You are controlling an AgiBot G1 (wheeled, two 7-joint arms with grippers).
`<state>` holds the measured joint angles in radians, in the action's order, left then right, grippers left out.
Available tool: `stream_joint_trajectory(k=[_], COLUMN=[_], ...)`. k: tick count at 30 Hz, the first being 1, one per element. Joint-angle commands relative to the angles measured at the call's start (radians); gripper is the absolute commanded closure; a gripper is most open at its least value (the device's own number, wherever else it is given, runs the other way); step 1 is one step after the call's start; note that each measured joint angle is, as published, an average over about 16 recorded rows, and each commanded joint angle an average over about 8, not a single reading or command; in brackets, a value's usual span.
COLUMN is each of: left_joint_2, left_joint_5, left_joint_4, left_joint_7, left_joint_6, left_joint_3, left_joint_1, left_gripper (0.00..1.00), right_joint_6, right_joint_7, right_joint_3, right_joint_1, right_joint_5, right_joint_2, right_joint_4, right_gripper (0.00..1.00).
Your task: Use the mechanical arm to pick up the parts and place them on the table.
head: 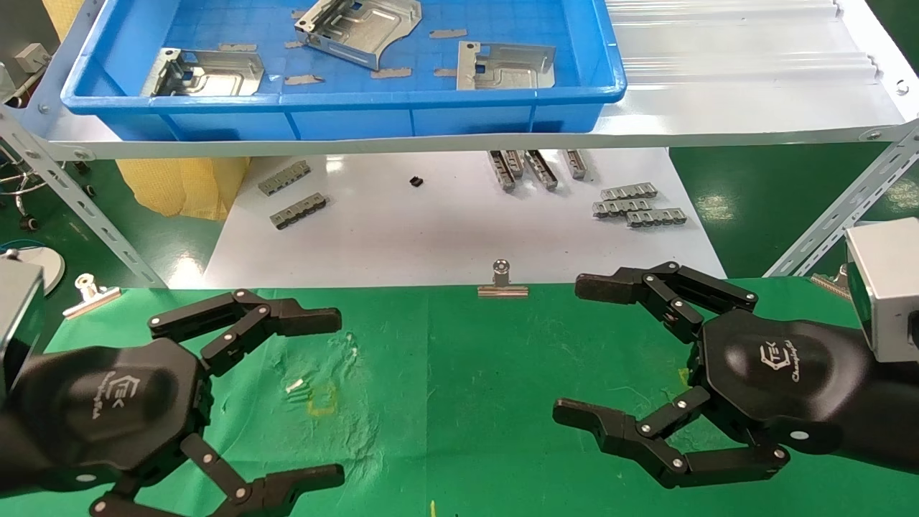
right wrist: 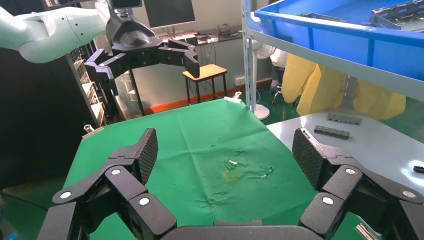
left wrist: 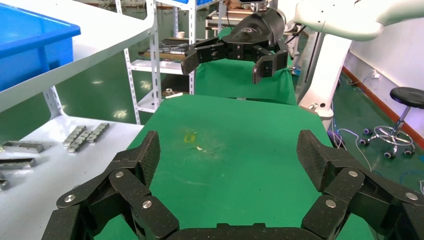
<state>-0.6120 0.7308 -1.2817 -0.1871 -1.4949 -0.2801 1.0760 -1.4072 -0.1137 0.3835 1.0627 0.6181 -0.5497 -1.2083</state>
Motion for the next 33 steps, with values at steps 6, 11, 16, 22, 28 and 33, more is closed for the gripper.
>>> stream_joint_trajectory(k=[6,11,16,22,28,33], left_joint_2=[0.000,0.000,0.000,0.000,0.000,0.000], left_joint_5=[0.000,0.000,0.000,0.000,0.000,0.000], left_joint_4=[0.000,0.000,0.000,0.000,0.000,0.000], left_joint_7=[0.000,0.000,0.000,0.000,0.000,0.000], left_joint_6=[0.000,0.000,0.000,0.000,0.000,0.000], left_joint_3=[0.000,0.000,0.000,0.000,0.000,0.000], left_joint_1=[0.000,0.000,0.000,0.000,0.000,0.000], left_gripper=[0.00,0.00,0.00,0.00,0.00,0.00], right_joint_6=[0.000,0.000,0.000,0.000,0.000,0.000], right_joint_7=[0.000,0.000,0.000,0.000,0.000,0.000], right_joint_3=[0.000,0.000,0.000,0.000,0.000,0.000], right_joint_1=[0.000,0.000,0.000,0.000,0.000,0.000], right_joint_5=[0.000,0.000,0.000,0.000,0.000,0.000], right_joint_2=[0.000,0.000,0.000,0.000,0.000,0.000], right_joint_4=[0.000,0.000,0.000,0.000,0.000,0.000], right_gripper=[0.00,0.00,0.00,0.00,0.28,0.91])
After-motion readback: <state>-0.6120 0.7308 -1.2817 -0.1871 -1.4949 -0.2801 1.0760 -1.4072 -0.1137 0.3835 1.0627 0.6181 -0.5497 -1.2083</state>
